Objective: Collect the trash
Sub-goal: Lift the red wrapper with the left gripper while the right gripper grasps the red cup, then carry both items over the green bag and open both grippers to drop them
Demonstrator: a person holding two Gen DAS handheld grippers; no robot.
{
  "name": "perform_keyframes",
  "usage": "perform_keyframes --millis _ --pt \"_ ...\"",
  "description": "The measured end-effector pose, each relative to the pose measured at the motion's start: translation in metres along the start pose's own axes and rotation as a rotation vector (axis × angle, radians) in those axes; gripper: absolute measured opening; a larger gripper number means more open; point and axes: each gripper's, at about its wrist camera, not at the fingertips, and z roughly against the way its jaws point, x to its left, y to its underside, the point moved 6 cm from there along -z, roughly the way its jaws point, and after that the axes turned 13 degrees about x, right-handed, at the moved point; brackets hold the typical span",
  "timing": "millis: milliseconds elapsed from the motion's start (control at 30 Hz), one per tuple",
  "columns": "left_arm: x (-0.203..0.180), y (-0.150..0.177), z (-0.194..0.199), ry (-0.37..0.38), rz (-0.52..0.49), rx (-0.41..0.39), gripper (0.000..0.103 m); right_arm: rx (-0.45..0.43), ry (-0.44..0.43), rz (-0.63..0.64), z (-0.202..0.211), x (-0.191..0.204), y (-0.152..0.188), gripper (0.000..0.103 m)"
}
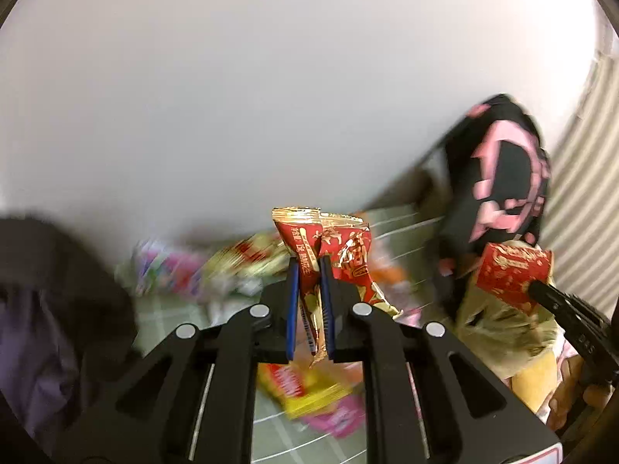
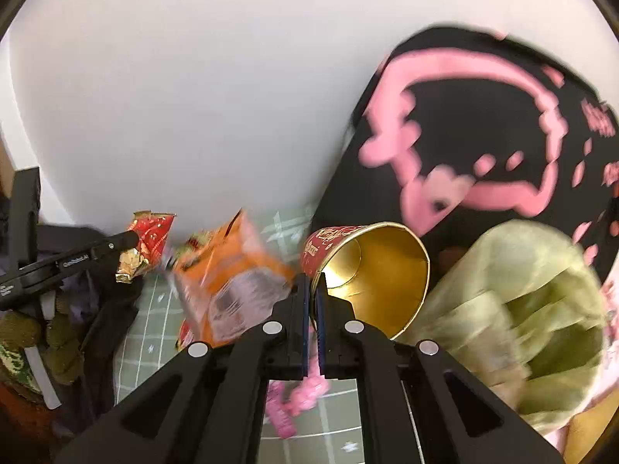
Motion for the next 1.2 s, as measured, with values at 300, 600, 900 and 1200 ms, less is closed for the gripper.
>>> perform_keyframes --millis 300,600,900,1200 --pt "-0.154 -0.032 -0.003 0.143 -0.278 -0.013 0.010 -0.093 0.167 -0.115 0.075 -0.085 -0.008 0.005" --pt "-0.277 -0.010 -0.044 0.281 -0.507 0.071 0.011 -0.090 0.265 -0.221 0.101 -0.151 0.013 0.005" --pt "-0.318 0.009 -0.096 0.259 -0.572 0.184 0.011 -0.067 0.268 -0.288 0.098 -0.191 0.025 0.005" --pt "-0.337 0.023 -0.135 0.209 -0.600 0.279 0.011 -0.044 0.231 -0.326 0.090 -0.216 0.031 0.005"
